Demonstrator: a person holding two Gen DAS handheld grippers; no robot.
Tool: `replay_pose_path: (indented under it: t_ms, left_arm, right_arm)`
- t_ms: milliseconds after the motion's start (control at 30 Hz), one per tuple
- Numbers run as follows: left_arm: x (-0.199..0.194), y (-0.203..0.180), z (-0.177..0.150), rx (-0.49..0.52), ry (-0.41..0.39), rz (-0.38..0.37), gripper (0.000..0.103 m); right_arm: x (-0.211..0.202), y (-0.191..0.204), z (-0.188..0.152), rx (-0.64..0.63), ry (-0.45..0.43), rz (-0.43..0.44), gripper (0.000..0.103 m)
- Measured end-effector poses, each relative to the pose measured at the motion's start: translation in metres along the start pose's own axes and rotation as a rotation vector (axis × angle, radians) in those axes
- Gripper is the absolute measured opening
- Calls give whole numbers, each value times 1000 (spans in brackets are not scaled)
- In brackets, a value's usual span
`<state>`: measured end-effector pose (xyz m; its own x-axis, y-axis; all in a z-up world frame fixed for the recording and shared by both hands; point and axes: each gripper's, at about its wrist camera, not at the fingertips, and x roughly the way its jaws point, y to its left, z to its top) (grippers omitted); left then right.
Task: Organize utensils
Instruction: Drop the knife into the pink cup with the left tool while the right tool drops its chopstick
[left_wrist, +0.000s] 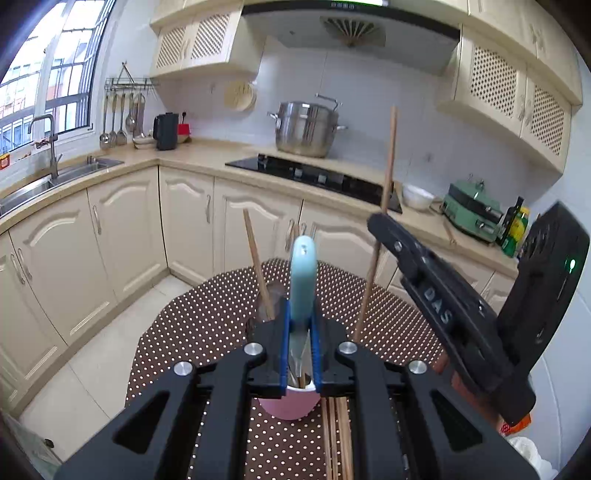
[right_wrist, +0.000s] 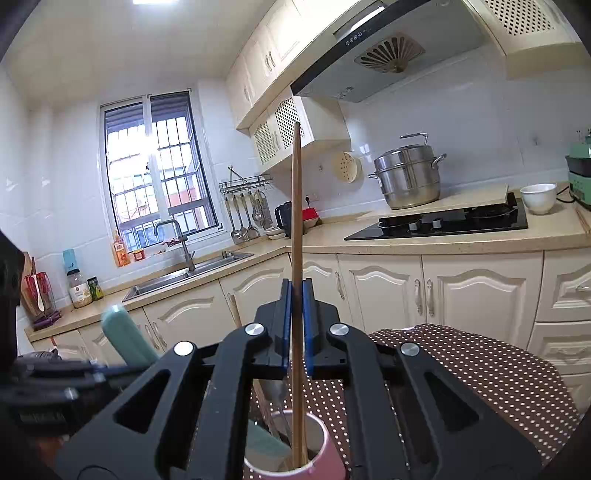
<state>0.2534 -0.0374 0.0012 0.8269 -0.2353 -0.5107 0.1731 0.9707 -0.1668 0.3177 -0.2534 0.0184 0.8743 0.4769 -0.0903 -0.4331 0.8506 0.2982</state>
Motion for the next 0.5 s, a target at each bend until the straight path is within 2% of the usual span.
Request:
replay_pose_path:
  t_ms: [200, 367, 433, 500]
  left_arm:
    - [26, 7, -10, -9, 41, 3, 9]
    - [34, 15, -16, -31, 42, -33, 12]
    - [32, 16, -17, -41, 23, -36, 31]
    - [28, 19, -19, -49, -3, -30, 39]
  right_arm:
    - [17, -4, -19, 4, 33, 0, 6]
    - [18, -3, -31, -10, 65, 2, 6]
    - [15, -3, -35, -11, 74, 2, 6]
    - [11, -3, -38, -18, 82, 1, 6]
